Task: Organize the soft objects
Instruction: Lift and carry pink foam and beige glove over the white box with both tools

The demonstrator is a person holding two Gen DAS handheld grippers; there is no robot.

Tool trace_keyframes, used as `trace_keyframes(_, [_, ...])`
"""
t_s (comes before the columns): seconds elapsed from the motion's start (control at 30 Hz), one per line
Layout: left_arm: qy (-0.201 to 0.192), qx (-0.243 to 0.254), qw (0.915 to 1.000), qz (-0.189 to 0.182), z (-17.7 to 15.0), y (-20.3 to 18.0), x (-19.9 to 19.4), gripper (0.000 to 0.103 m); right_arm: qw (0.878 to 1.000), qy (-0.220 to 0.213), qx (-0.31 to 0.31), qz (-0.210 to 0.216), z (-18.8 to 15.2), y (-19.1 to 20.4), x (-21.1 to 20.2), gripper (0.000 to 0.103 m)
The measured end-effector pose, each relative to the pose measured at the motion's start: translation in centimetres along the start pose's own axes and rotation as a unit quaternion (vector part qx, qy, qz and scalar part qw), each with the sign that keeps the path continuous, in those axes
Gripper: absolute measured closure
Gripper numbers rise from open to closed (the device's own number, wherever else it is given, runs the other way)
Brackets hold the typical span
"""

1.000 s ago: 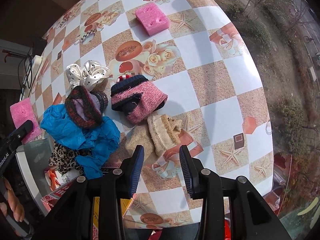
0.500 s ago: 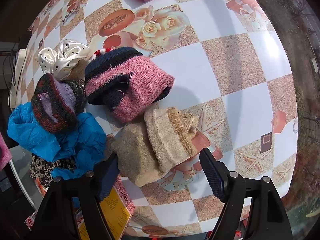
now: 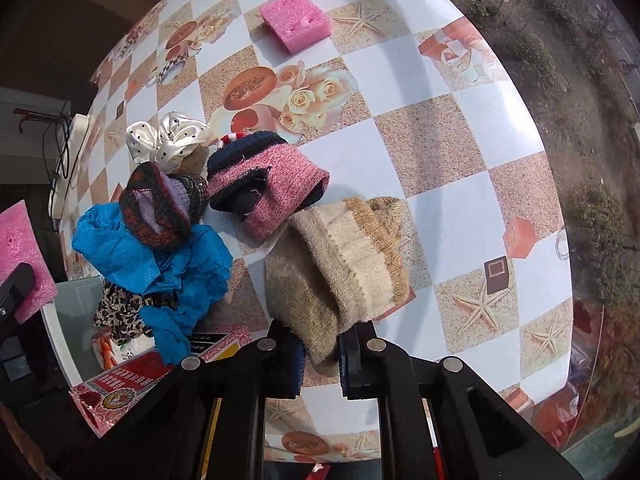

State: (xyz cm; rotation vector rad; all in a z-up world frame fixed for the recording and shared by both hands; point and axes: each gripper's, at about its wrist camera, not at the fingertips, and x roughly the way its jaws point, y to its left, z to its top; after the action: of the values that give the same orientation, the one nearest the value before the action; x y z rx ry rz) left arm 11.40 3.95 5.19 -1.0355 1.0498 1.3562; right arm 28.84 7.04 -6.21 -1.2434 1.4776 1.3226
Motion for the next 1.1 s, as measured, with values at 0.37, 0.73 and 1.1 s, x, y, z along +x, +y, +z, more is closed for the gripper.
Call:
trace_keyframes(0.37, [-0.011, 0.077, 0.9964, -0.034, -1.5, -8.6, -2.0, 0.076, 0.999, -0.039, 0.001, 0.013, -4.0, -4.8, -5.4, 0.089])
trace_keyframes(0.73, [0.012, 0.149, 0.9866, -0.065, -5.6, -15.1, -2.9, 0.076, 0.998, -0.054, -0.027, 0.026, -6.4, -7.2, -6.5, 0.089])
trace_keyframes(1.1, [0.017, 0.172, 0.9834, -0.055, -11.3, -15.7, -3.8, 0.076, 0.993, -0.027, -0.111, 0.028, -10.1, -6.3, -4.8, 0.089])
